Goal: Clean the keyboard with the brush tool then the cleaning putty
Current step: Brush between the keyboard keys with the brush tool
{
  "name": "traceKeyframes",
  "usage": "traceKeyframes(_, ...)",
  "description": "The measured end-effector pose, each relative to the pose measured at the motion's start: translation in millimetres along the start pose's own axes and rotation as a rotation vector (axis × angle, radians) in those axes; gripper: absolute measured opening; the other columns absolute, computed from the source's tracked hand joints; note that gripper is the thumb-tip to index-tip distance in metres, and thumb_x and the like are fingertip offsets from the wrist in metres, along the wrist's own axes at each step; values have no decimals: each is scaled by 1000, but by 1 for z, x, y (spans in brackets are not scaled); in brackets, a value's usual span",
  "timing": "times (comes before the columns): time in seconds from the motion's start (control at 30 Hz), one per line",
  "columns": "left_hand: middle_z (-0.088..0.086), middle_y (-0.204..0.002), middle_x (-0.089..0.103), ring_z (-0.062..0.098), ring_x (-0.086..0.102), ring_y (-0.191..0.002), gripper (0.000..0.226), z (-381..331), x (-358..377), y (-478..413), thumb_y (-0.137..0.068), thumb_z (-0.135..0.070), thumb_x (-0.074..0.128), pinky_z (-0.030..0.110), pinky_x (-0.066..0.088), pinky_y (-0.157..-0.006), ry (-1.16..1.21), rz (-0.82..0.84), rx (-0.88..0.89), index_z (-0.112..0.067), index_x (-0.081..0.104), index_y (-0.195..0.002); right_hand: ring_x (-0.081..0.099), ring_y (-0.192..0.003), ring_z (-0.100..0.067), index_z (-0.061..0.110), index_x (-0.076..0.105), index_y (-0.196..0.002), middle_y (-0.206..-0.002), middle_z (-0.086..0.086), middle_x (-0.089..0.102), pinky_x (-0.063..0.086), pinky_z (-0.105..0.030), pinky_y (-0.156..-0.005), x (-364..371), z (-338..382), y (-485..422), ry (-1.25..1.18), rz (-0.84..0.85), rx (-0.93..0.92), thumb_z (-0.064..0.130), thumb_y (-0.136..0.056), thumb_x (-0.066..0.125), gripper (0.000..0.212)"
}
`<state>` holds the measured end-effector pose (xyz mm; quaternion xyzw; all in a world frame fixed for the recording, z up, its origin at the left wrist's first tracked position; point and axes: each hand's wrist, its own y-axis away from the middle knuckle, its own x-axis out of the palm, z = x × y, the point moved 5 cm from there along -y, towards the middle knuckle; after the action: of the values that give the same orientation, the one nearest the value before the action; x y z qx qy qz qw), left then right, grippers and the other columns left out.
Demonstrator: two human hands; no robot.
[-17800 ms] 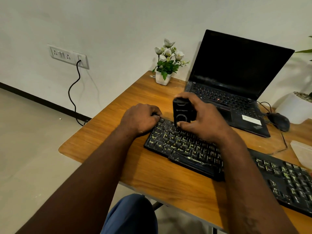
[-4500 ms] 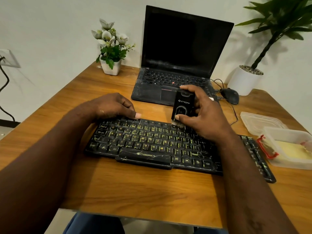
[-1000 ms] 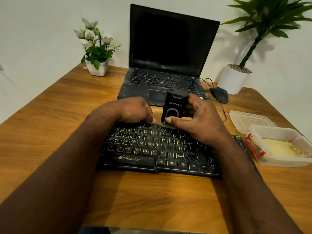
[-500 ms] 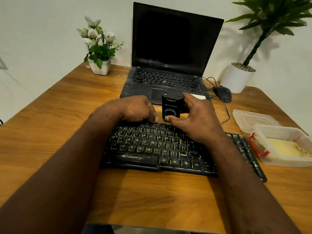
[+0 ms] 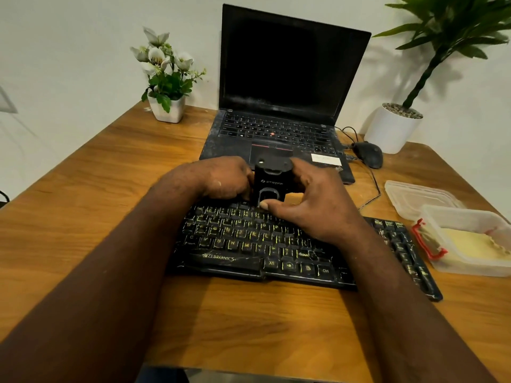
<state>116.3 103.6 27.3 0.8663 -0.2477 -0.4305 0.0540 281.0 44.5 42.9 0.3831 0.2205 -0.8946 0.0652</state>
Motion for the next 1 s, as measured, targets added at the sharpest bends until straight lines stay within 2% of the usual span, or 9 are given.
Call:
traceKeyframes(0.17, -6, -70, 67, 1, 54, -49, 18, -1, 0, 2, -100, -15, 63, 24, 43, -55, 23, 33, 26, -17, 75, -86, 64, -111, -1, 23, 59, -138, -123, 11, 71, 47, -9, -90, -6, -1, -4, 106, -111, 24, 29, -79, 87, 65)
traceKeyframes(0.3, 0, -81, 66, 18, 60, -71, 32, 2, -4, 0, -100, -1, 52, 31, 51, -68, -110, -15, 35, -23, 63, -79, 65, -110, 1, 22, 60, -136, -118, 13, 71, 52, -16, -97, 7, 11, -2, 47, -14, -78, 26, -79, 88, 64)
traceKeyframes(0.4, -8, -65, 64, 7, 51, -54, 30, 3, -5, 1, -102, -7, 56, 23, 43, -53, -71, 13, 27, -20, 66, -77, 64, -108, 2, 23, 60, -137, -117, 15, 70, 52, -17, -97, 1, 7, -5, 121, -33, -50, 28, -78, 88, 66)
traceKeyframes(0.5, -11, -60, 64, 8, 48, -55, 33, 3, -5, 3, -102, -13, 59, 25, 40, -54, -31, 42, 32, -23, 73, -74, 61, -106, 10, 24, 60, -137, -115, 22, 66, 45, -6, -93, -2, 7, -2, 81, -43, -47, 29, -78, 88, 65)
traceKeyframes(0.6, 0, -74, 62, 13, 50, -63, 31, 5, -9, 0, -102, -4, 53, 27, 41, -57, -100, -17, 13, -18, 62, -77, 66, -108, 2, 25, 60, -136, -116, 15, 72, 54, -20, -96, 9, 13, -1, 70, 22, -106, 30, -79, 88, 64)
traceKeyframes(0.67, -2, -67, 64, 10, 51, -57, 30, 5, -9, 0, -101, -5, 56, 25, 40, -53, -32, 9, 16, -19, 66, -76, 67, -109, -2, 26, 60, -136, -118, 13, 72, 57, -27, -97, 4, 9, -2, 97, 25, -76, 30, -78, 88, 64)
traceKeyframes(0.8, -12, -63, 69, 5, 51, -53, 36, 6, -3, 1, -100, -13, 64, 25, 42, -53, 41, 94, 47, -30, 79, -72, 65, -112, -1, 27, 60, -135, -117, 20, 67, 56, -29, -99, -14, -1, 1, 112, -8, -20, 31, -76, 88, 66)
traceKeyframes(0.87, -9, -62, 67, 9, 51, -54, 36, 7, -5, -1, -99, -12, 63, 27, 42, -54, 22, 71, 39, -27, 77, -70, 66, -111, -1, 26, 61, -135, -117, 17, 69, 56, -28, -99, -6, 6, 1, 81, -8, -53, 32, -76, 88, 65)
traceKeyframes(1.0, 1, -75, 68, 14, 57, -60, 19, 10, -9, -4, -99, -7, 61, 30, 44, -59, -33, 7, 52, -15, 67, -83, 67, -111, -4, 23, 60, -137, -119, 10, 73, 56, -32, -99, 12, 17, -2, 92, 39, -114, 29, -79, 88, 64)
